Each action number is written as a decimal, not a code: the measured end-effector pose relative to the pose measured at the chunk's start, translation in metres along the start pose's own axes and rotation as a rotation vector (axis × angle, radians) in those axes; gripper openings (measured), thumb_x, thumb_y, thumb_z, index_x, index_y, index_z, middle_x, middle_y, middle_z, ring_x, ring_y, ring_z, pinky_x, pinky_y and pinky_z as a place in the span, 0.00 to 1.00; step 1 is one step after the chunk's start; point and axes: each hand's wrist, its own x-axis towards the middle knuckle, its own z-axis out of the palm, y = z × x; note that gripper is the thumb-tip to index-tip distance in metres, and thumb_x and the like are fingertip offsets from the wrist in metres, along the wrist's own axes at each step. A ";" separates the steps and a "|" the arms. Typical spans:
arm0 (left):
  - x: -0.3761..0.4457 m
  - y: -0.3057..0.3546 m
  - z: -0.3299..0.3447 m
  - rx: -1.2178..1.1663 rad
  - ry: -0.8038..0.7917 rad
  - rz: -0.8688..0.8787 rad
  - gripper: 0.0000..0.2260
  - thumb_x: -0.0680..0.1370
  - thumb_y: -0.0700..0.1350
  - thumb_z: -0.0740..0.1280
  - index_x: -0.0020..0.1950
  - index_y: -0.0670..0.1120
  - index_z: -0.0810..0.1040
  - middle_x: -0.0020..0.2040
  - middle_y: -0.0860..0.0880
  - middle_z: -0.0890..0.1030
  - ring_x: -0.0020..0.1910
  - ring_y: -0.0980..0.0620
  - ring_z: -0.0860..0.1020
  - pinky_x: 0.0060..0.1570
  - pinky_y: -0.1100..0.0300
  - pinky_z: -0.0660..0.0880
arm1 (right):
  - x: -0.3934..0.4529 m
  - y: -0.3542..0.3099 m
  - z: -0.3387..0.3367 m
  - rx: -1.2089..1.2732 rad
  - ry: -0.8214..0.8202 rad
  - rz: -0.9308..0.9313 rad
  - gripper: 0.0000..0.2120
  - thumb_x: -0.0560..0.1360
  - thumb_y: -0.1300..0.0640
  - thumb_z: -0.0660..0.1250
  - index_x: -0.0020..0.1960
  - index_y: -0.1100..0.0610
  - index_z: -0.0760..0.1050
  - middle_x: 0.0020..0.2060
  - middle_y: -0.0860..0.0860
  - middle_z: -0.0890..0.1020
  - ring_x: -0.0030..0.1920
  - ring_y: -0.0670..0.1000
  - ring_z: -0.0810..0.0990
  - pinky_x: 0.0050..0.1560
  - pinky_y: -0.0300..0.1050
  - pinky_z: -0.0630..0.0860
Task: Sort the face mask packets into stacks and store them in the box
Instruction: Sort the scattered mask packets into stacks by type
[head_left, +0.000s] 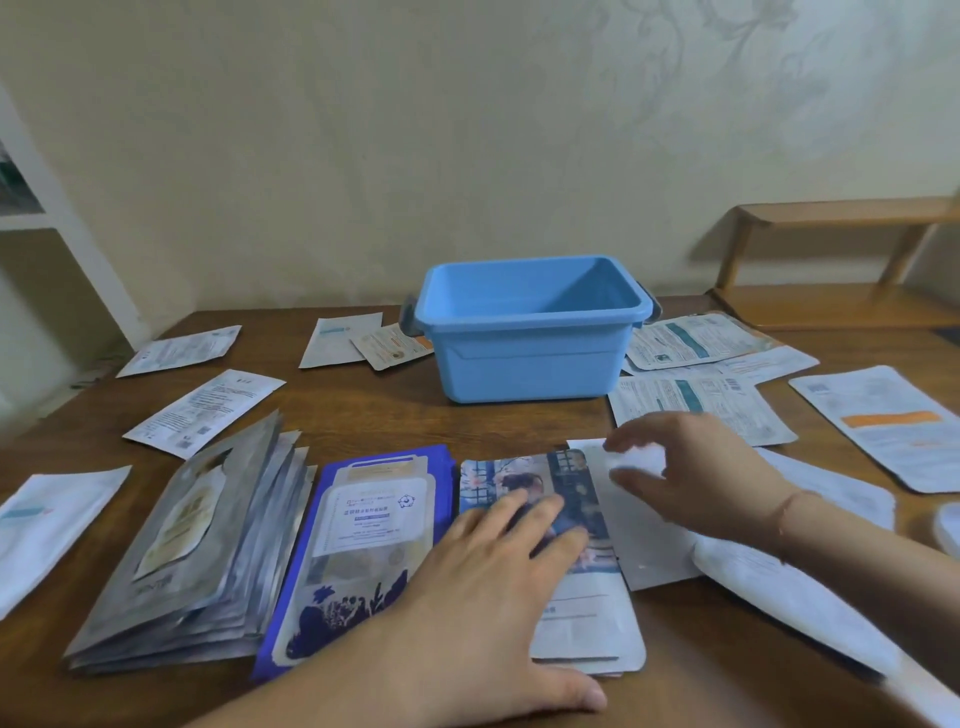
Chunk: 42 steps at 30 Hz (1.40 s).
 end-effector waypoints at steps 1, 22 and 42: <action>0.001 0.000 -0.001 -0.007 -0.011 0.033 0.43 0.71 0.72 0.63 0.78 0.61 0.44 0.79 0.57 0.38 0.77 0.56 0.34 0.70 0.55 0.35 | -0.005 0.003 0.003 -0.063 -0.057 -0.054 0.16 0.74 0.46 0.69 0.61 0.44 0.76 0.62 0.42 0.77 0.62 0.44 0.74 0.62 0.37 0.70; 0.035 0.029 -0.017 0.016 -0.132 0.256 0.29 0.78 0.67 0.57 0.77 0.61 0.54 0.79 0.57 0.51 0.76 0.59 0.46 0.76 0.55 0.43 | -0.025 0.076 -0.054 -0.116 -0.016 0.221 0.18 0.76 0.48 0.67 0.65 0.51 0.75 0.61 0.48 0.80 0.55 0.49 0.79 0.54 0.40 0.74; 0.081 0.106 -0.007 -0.125 -0.159 0.164 0.38 0.74 0.71 0.59 0.78 0.55 0.54 0.76 0.55 0.60 0.74 0.54 0.58 0.73 0.51 0.57 | -0.050 0.126 -0.070 0.520 -0.354 0.538 0.20 0.76 0.67 0.63 0.62 0.48 0.71 0.43 0.54 0.80 0.35 0.51 0.80 0.25 0.40 0.73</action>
